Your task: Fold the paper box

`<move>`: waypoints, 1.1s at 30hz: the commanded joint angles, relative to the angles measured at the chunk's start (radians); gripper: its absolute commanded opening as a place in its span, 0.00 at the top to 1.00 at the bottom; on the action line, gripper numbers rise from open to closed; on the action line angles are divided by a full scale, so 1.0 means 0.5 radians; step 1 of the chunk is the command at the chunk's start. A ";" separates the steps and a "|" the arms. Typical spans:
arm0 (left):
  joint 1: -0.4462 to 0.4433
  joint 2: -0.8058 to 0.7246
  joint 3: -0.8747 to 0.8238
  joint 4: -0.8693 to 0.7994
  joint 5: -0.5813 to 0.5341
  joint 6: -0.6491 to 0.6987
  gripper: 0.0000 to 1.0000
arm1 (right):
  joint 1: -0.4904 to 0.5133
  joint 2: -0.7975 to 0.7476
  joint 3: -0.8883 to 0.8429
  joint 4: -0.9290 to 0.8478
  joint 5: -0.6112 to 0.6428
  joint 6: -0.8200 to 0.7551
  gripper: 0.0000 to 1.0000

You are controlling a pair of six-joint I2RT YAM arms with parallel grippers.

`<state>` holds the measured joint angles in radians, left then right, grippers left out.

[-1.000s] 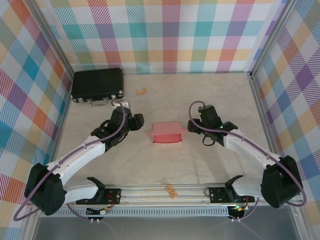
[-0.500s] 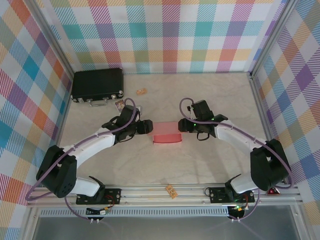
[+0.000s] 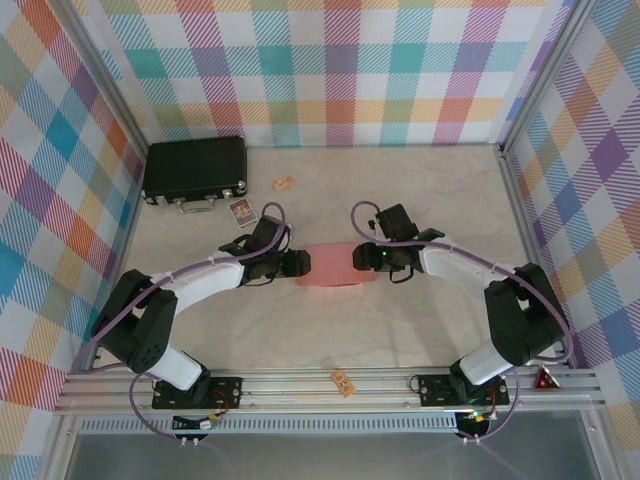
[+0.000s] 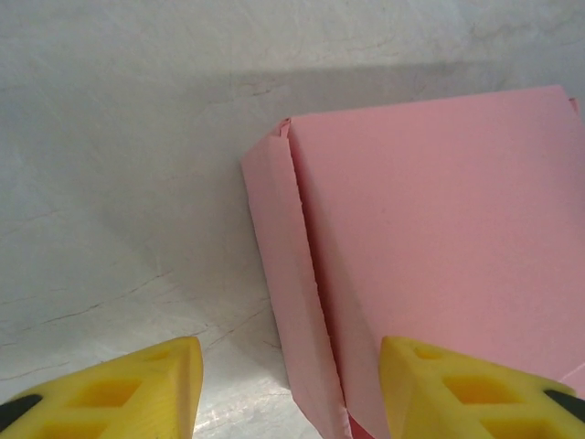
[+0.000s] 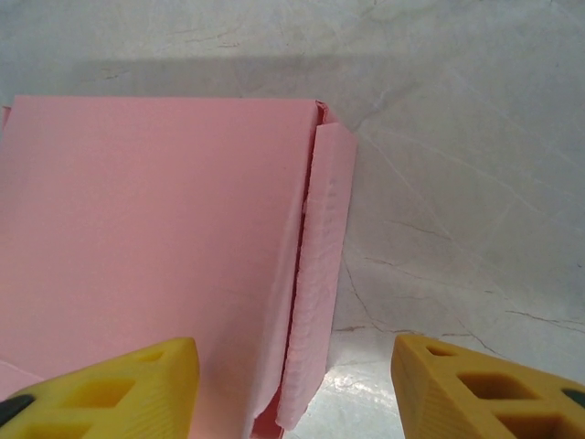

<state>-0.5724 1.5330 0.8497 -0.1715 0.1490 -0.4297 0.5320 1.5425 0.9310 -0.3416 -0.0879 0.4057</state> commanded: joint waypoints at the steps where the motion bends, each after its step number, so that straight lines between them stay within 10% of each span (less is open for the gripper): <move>1: -0.031 0.051 -0.013 0.051 0.039 -0.021 0.48 | 0.021 0.057 -0.020 0.048 -0.048 0.013 0.42; 33: -0.081 0.015 -0.158 0.158 0.080 -0.163 0.60 | 0.105 0.368 0.183 -0.047 0.103 -0.080 0.59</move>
<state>-0.6003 1.5658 0.7906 -0.0757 0.1745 -0.5026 0.5766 1.6928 1.0069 -0.3161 -0.0681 0.3981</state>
